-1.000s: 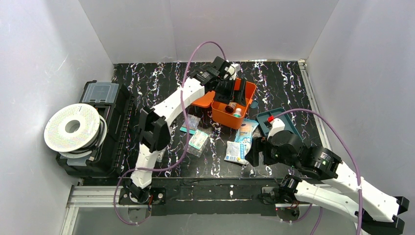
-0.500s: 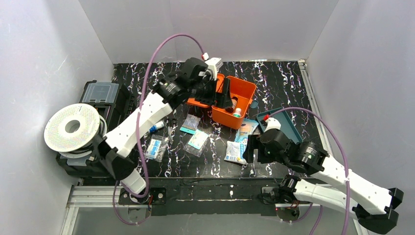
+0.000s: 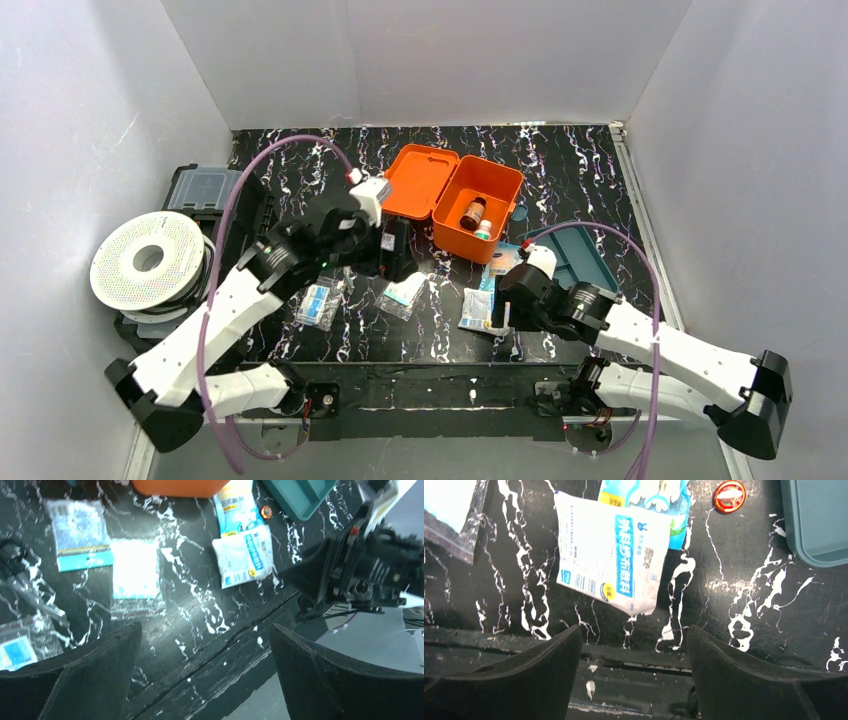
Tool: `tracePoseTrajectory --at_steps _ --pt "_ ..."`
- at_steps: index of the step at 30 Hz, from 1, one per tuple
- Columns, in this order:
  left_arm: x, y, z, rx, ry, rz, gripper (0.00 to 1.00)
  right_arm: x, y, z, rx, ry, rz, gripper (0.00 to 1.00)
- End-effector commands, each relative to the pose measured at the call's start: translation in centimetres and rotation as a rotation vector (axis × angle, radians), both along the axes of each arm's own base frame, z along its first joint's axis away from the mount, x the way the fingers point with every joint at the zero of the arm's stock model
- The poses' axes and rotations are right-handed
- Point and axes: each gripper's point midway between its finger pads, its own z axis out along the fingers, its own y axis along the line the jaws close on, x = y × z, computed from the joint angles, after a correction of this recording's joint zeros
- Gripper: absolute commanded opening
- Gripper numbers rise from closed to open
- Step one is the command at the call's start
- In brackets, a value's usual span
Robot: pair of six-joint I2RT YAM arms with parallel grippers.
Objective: Organize the medicine kit
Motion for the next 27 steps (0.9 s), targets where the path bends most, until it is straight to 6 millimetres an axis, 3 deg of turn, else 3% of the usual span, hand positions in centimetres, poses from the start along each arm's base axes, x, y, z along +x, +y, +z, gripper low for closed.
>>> tracePoseTrajectory --at_steps 1,7,16,21,27 --pt "-1.6 3.1 -1.2 0.009 -0.043 0.059 1.00 2.2 0.4 -0.3 0.015 -0.043 -0.087 0.81" --pt "-4.1 6.4 -4.3 0.032 -0.051 0.098 1.00 3.3 0.3 -1.4 0.014 -0.027 -0.132 0.79" --pt "-7.1 8.9 -6.3 0.007 -0.026 0.116 0.99 3.4 1.3 -4.0 0.072 0.038 -0.148 0.78" --pt "-7.8 10.1 -6.9 -0.006 -0.049 0.142 0.99 3.6 1.7 -5.0 0.072 0.056 -0.151 0.77" --pt "-8.0 10.8 -5.4 -0.075 -0.135 0.156 0.99 4.1 2.4 -6.2 0.077 0.080 -0.165 0.73"
